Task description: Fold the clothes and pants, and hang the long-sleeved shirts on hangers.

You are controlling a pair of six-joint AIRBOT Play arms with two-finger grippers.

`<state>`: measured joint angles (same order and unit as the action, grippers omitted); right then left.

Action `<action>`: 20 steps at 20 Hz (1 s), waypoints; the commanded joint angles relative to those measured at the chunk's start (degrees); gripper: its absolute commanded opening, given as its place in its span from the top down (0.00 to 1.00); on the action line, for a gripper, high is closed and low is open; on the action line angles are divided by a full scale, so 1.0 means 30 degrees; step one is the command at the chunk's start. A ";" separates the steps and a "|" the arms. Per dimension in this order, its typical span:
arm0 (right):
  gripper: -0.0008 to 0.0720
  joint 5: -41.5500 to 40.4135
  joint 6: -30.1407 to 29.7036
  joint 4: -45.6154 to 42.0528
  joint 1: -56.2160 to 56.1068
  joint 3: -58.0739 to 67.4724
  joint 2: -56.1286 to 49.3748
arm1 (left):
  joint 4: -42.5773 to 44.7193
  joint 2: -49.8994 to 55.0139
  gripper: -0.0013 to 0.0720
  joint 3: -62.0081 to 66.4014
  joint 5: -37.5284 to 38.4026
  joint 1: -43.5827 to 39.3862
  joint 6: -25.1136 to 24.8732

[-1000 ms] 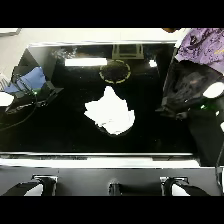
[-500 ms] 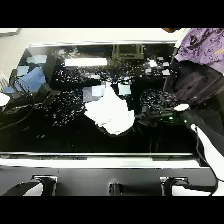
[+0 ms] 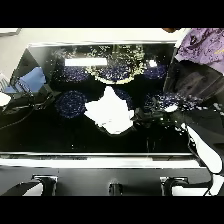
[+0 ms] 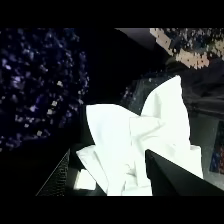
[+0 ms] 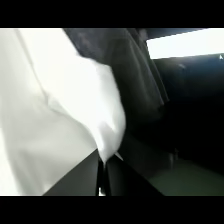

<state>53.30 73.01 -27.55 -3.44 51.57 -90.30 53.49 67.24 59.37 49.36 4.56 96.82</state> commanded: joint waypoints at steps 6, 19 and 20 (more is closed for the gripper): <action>0.95 0.1093 0.3249 -0.5705 -0.0095 0.1792 0.1872 | -0.2069 0.5727 0.23 0.0015 -0.0627 -0.1792 -0.2667; 0.95 0.2492 0.3461 -0.6069 -0.0095 0.1792 0.1909 | -0.5697 1.1074 0.25 0.2841 -0.2455 -0.3548 -0.5493; 0.95 0.2550 0.3461 -0.6069 -0.0095 0.1792 0.1909 | -0.5697 1.1409 0.25 0.3206 -0.2412 -0.3738 -0.5493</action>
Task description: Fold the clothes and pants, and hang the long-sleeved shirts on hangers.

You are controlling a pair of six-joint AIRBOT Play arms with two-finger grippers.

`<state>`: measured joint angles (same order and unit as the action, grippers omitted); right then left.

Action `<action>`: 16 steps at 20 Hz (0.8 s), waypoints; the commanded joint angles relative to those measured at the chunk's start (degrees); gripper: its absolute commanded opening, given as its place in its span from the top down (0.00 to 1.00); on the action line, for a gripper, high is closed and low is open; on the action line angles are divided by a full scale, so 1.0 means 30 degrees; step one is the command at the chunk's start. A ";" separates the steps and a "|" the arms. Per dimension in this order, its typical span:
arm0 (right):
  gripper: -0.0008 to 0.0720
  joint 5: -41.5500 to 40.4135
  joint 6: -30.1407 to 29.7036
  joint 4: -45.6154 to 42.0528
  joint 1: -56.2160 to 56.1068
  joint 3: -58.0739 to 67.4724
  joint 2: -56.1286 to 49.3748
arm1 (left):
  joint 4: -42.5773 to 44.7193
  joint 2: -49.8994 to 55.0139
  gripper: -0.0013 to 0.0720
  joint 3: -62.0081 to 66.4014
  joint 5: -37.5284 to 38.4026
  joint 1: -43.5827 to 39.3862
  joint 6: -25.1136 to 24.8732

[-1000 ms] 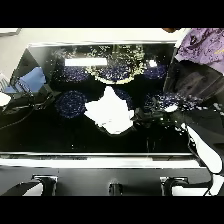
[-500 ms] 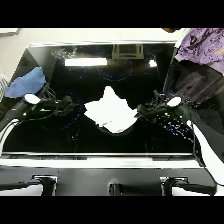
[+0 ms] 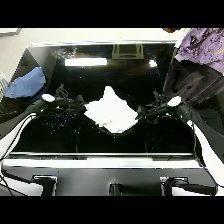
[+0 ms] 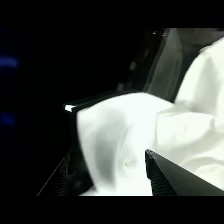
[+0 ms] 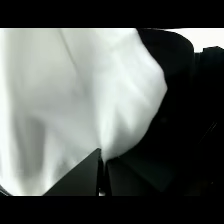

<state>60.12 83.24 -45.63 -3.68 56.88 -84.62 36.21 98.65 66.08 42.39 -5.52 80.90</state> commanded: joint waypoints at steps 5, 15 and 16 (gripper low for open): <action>0.95 0.0350 0.0044 -0.0080 -0.0015 0.0022 0.0240 | 0.0058 0.1355 0.96 0.1362 -0.0095 -0.0903 -0.0277; 0.96 -0.0080 0.1253 -1.0120 -0.0015 0.8313 0.5595 | 0.7810 -0.6390 0.96 0.7315 0.0066 0.1166 0.2047; 0.96 -0.0080 0.1086 -1.0928 -0.0015 0.9457 0.6288 | 0.8867 -0.7526 0.96 0.8116 0.0058 0.1348 0.2543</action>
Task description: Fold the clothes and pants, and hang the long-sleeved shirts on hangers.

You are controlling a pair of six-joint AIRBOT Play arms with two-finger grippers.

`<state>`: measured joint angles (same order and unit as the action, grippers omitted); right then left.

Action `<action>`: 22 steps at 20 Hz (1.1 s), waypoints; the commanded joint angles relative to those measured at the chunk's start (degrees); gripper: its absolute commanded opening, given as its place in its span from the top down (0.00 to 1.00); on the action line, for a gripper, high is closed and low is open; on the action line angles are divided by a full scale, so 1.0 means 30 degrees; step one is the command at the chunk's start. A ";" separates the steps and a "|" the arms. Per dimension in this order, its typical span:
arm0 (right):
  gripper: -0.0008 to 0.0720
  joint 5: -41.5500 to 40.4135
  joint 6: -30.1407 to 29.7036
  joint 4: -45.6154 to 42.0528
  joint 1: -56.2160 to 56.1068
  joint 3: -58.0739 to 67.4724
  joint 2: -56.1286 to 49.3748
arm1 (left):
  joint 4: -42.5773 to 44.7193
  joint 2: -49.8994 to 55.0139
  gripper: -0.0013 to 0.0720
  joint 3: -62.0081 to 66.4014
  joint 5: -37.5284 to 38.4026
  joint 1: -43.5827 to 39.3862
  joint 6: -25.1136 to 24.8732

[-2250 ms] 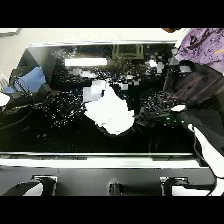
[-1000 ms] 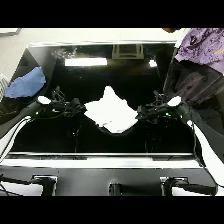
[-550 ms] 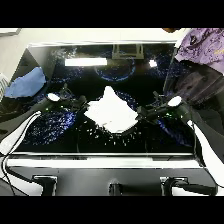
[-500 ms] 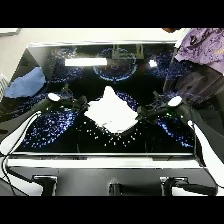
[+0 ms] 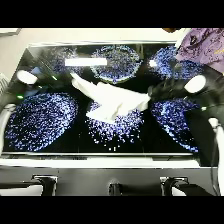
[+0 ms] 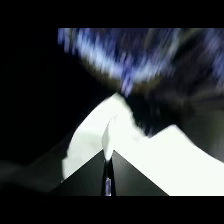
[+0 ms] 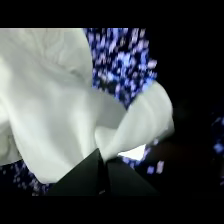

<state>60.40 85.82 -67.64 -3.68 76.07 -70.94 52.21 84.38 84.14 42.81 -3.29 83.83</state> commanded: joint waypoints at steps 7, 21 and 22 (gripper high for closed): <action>0.95 -0.0379 -0.0255 -0.5697 -0.0015 0.6798 0.8007 | 0.8276 -1.1264 0.96 0.4335 0.0379 0.0794 0.4095; 0.95 0.0874 0.2900 -0.0634 -0.0036 0.6776 0.2368 | 0.8597 -1.0105 0.96 -0.0408 0.3410 0.0787 0.4299; 0.95 0.1348 0.2892 0.0481 -0.0036 0.6776 0.0692 | 0.8597 -0.9114 0.96 -0.1253 0.3359 0.0787 0.4299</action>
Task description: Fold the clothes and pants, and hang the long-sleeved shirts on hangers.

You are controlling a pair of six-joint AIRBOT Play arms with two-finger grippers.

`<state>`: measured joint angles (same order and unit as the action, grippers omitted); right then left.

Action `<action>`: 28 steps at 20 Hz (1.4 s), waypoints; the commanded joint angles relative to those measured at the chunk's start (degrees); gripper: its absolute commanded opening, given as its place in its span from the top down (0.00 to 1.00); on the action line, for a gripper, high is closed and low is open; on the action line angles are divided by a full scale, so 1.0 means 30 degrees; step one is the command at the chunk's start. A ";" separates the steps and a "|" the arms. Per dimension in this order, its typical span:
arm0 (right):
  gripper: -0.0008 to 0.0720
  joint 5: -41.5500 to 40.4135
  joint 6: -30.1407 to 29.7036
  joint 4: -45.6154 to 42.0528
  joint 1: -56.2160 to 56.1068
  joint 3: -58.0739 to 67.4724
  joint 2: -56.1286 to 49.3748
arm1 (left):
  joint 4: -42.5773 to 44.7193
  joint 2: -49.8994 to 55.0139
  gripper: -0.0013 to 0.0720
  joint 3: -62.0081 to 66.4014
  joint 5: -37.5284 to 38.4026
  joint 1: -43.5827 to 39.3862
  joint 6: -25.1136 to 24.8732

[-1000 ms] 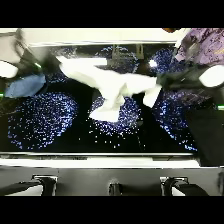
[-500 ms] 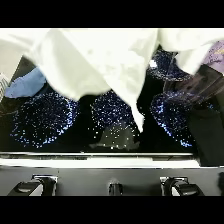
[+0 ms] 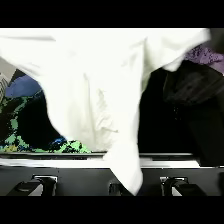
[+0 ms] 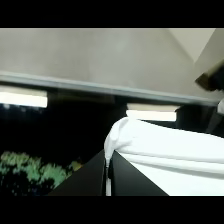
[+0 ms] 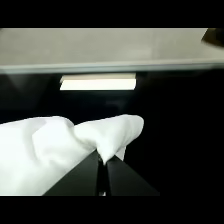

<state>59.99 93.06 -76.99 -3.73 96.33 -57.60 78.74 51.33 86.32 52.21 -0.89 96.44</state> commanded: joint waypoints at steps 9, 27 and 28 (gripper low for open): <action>0.95 0.0809 0.0481 0.8903 -0.0015 0.0022 -1.5861 | -0.0954 1.2415 0.96 -0.4328 0.0029 -0.0153 0.0109; 0.95 0.1508 -0.0459 0.7766 -0.0015 0.0044 -1.4651 | -0.7373 0.4707 0.05 -1.0834 0.3038 0.1931 0.0882; 0.95 0.1625 -0.0452 0.7577 -0.0015 0.0036 -1.4477 | -0.8765 0.4626 0.05 -1.2342 0.2157 0.1071 0.0874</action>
<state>64.01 92.05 -52.21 -3.70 96.40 -102.45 64.60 68.64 59.96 62.24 5.32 99.00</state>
